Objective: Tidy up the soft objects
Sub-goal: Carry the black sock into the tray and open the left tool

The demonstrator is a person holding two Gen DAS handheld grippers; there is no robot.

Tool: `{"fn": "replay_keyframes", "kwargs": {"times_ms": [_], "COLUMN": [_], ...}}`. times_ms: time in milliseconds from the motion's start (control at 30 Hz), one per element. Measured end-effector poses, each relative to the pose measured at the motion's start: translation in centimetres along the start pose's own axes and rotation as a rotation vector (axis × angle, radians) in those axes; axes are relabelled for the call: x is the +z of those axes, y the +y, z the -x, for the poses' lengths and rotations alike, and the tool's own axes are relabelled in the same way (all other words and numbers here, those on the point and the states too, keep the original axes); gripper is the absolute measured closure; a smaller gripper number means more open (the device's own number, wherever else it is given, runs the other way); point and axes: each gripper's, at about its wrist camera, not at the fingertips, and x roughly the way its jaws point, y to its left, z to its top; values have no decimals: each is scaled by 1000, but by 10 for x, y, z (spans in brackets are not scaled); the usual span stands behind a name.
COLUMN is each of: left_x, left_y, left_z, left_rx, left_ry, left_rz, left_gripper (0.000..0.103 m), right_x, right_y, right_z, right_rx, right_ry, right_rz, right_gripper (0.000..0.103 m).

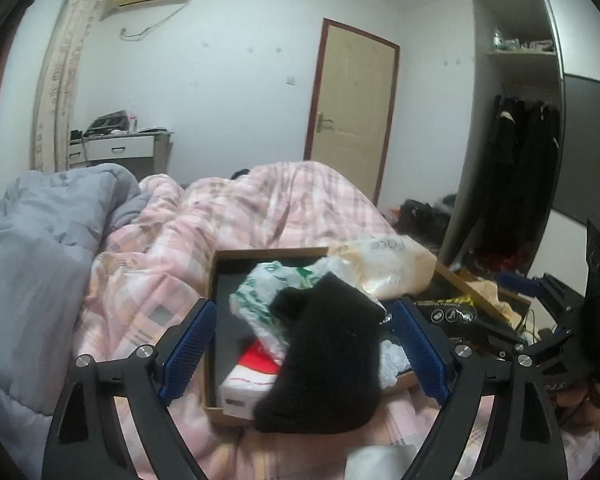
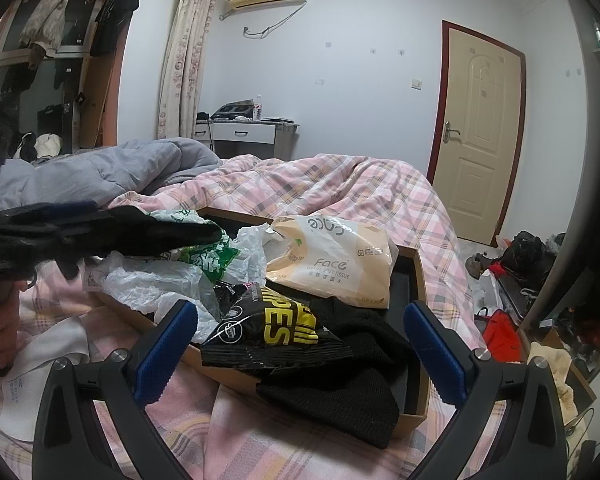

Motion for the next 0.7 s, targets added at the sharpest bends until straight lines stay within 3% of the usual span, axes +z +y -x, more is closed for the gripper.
{"fn": "replay_keyframes", "kwargs": {"times_ms": [167,200,233,333,533,700], "left_x": [-4,-7,-9,-19,-28,-30], "left_y": [12,16,20,34,41,36], "left_z": [19,24,27,36,39,30], "left_rx": [19,23,26,35,95,120], "left_ry": [-98,-124,-141,-202,-246,-216], "left_rz": [32,40,47,97,133,107], "left_gripper": [14,11,1,0,0,0], "right_x": [0,0,0,1,1,1], "right_y": [0,0,0,0,2,2], "right_z": [0,0,0,0,1,0], "right_rx": [0,0,0,1,-1,-1], "right_ry": [0,0,0,2,4,5], "right_rz": [0,0,1,3,15,14], "right_gripper": [1,1,1,1,1,1]}}
